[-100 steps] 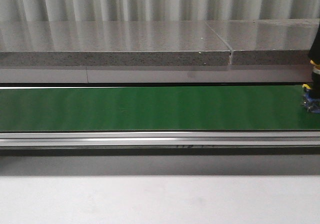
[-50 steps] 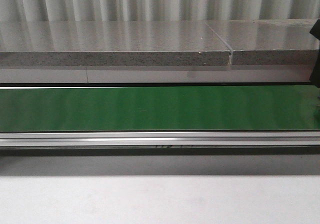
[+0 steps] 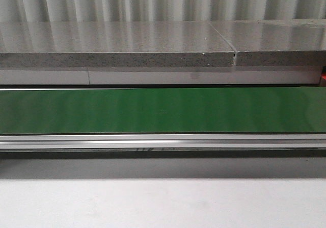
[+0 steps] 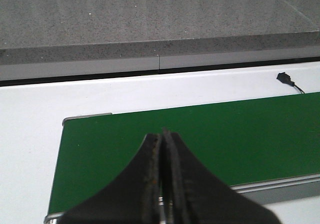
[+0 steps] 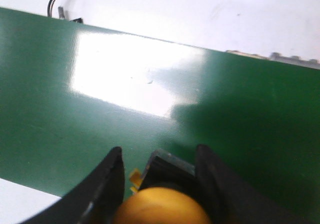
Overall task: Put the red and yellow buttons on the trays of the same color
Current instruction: 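Grasp the yellow button at the belt's far end with the right gripper, then carry the yellow button into the yellow tray and release it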
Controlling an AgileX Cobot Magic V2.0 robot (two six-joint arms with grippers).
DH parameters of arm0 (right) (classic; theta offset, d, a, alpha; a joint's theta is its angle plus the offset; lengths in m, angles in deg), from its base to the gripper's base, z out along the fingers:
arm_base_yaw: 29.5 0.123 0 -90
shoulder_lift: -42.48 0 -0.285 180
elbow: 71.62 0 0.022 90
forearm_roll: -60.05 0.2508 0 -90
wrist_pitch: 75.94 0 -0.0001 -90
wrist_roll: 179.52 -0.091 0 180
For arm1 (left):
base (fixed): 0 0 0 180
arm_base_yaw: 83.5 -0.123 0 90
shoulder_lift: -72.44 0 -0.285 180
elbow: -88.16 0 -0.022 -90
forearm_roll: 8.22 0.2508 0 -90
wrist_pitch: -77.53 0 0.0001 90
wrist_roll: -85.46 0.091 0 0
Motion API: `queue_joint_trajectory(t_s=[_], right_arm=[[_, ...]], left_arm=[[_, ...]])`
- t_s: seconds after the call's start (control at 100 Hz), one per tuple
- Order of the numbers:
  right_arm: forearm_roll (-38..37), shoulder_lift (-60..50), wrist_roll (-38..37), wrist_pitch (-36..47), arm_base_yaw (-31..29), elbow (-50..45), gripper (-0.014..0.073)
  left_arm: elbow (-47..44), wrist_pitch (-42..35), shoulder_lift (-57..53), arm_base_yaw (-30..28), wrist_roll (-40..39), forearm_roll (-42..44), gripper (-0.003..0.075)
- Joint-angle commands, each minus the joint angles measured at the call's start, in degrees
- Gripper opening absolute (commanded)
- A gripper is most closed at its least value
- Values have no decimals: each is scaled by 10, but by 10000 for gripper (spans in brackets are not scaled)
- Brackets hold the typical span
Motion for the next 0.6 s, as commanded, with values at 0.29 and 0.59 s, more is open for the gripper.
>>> queue_joint_trajectory(t_s=[0.29, 0.59], right_arm=[[0, -96, -51, -23, -166, 10, -46], [-1, -96, -88, 47, -291, -32, -46]], left_arm=[[14, -43, 2, 3, -2, -13, -20], [14, -43, 2, 3, -2, -13, -20]])
